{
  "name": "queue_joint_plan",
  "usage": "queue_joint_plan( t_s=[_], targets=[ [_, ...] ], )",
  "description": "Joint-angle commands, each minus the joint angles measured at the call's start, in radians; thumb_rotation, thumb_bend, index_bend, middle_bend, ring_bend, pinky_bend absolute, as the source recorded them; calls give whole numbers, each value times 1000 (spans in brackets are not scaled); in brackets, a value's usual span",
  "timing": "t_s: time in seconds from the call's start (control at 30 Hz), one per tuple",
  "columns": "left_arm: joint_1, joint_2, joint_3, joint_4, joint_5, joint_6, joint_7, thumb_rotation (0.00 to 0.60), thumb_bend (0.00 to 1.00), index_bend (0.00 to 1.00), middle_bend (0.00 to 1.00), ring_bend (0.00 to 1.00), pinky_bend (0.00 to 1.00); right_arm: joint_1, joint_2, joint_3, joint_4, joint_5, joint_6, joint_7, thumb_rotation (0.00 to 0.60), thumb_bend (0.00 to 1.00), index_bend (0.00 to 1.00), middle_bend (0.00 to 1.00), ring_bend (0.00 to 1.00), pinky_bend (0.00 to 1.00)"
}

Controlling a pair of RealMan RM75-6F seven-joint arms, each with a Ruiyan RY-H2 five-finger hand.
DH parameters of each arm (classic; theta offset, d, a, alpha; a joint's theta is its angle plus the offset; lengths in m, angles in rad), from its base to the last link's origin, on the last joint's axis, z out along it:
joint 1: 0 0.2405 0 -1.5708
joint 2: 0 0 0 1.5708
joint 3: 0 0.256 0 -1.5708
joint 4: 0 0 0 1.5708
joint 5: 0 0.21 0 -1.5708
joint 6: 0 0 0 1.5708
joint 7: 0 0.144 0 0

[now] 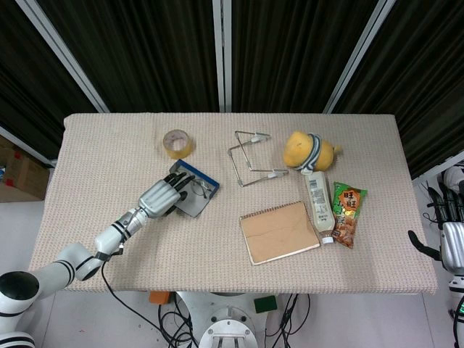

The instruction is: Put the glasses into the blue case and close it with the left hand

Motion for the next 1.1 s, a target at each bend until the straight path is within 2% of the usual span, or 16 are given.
queue_joint_plan(
  t_s=[0.03, 0.3, 0.43, 0.57, 0.8, 1.1],
  targets=[
    [2, -4, -2, 7, 2, 8, -10, 600, 405, 478, 0, 0, 162, 1, 0, 0, 1, 1, -2, -1, 600, 267, 0, 0, 0, 41],
    [-12, -28, 0, 38, 7, -4, -9, 600, 411, 478, 0, 0, 163, 1, 1, 0, -4, 2, -2, -7, 600, 272, 0, 0, 0, 37],
    [-12, -36, 0, 50, 12, 9, 13, 600, 421, 553, 0, 0, 163, -2, 5, 1, -7, 4, 2, -7, 600, 273, 0, 0, 0, 37],
    [0, -10, -6, 11, 14, 52, 27, 600, 435, 597, 0, 0, 163, -2, 7, 2, -9, 4, 1, -7, 600, 273, 0, 0, 0, 37],
    [46, 86, 1, -122, -9, 82, 89, 600, 444, 628, 0, 0, 162, 5, 2, 0, -13, -4, -5, -13, 600, 274, 0, 0, 0, 36],
    [148, 277, 25, -400, -78, 114, 266, 600, 443, 638, 0, 0, 163, 9, 0, -2, -21, -14, -4, -26, 600, 274, 0, 0, 0, 36]
  ],
)
